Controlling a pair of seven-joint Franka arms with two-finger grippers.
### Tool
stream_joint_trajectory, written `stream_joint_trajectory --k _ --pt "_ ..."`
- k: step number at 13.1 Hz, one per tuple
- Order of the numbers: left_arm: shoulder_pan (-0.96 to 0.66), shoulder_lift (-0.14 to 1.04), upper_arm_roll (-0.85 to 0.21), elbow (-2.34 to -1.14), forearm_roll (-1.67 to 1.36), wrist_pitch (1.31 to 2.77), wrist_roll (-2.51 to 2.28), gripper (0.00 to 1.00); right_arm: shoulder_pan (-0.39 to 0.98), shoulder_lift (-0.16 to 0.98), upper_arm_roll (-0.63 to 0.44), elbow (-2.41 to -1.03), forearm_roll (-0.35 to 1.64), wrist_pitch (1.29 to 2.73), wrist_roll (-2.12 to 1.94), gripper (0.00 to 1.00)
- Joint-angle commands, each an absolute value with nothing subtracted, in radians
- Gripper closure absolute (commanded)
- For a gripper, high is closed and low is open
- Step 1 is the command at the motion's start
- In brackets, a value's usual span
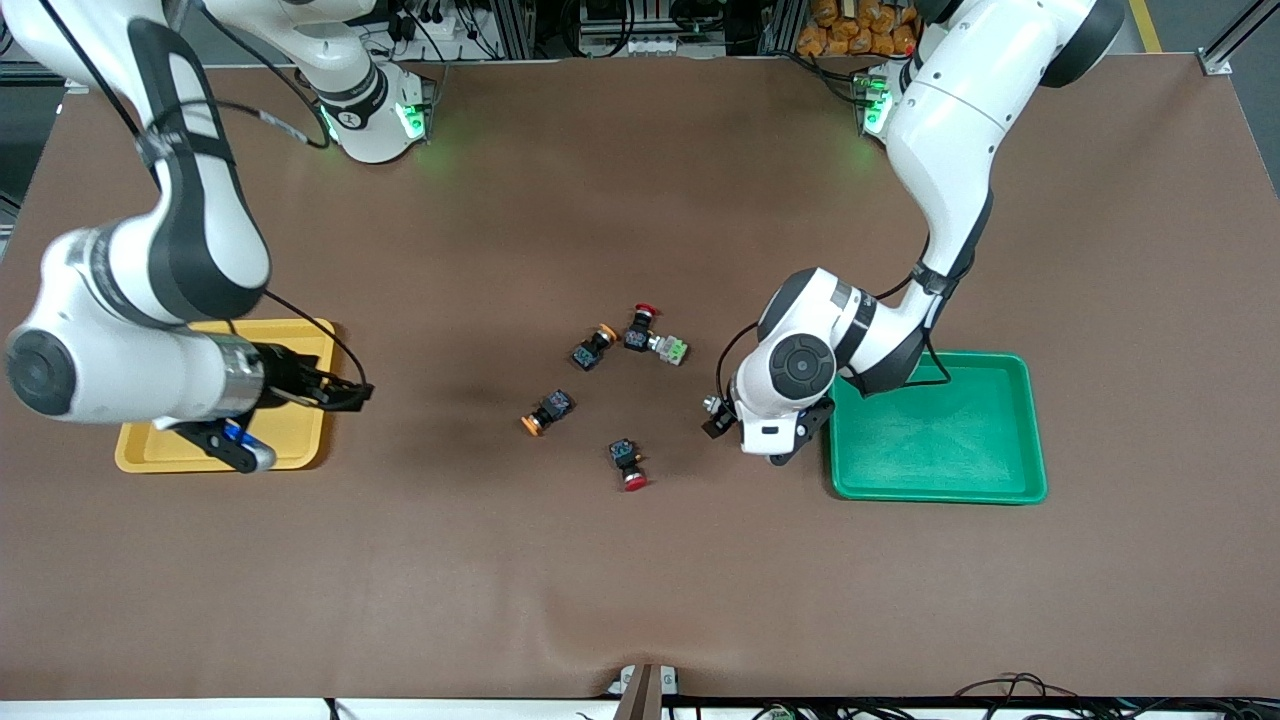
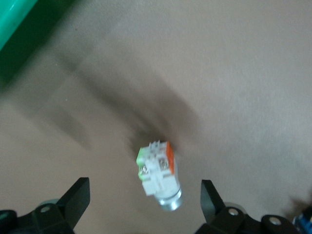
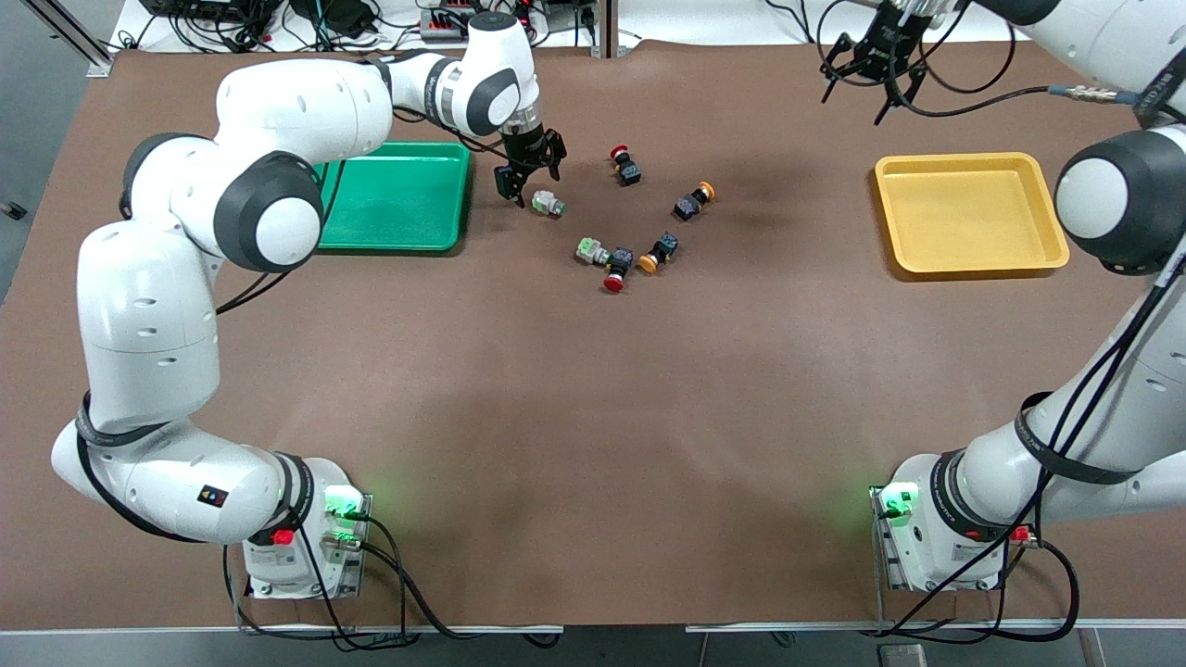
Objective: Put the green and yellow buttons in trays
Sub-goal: 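Grasp the white button with the left gripper while the right gripper reaches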
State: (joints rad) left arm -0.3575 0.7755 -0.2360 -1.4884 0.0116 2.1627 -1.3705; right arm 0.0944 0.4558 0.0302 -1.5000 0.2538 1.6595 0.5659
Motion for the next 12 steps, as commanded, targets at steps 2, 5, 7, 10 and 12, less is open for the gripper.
stream_joint_trajectory --k 2,5,7,10,12 --pt "-0.368 0.808 -0.222 -1.463 0.037 2.192 -1.471 0.0 0.153 0.521 0.035 -1.483 0.279 1.734 0.714 0.0" --pt "-0.382 0.815 -0.221 -1.462 0.044 2.201 -1.544 0.0 0.17 0.607 0.116 -1.483 0.278 1.88 0.927 0.0" --pt "-0.388 0.822 -0.221 -1.462 0.044 2.203 -1.58 0.0 0.195 0.652 0.149 -1.496 0.276 1.962 0.978 0.0" --pt "-0.399 0.824 -0.213 -1.462 0.057 2.203 -1.611 0.0 0.227 0.661 0.15 -1.554 0.275 2.055 1.019 0.0" --pt "-0.403 0.834 -0.212 -1.462 0.066 2.203 -1.617 0.0 0.23 0.661 0.15 -1.58 0.275 2.101 1.026 0.0"
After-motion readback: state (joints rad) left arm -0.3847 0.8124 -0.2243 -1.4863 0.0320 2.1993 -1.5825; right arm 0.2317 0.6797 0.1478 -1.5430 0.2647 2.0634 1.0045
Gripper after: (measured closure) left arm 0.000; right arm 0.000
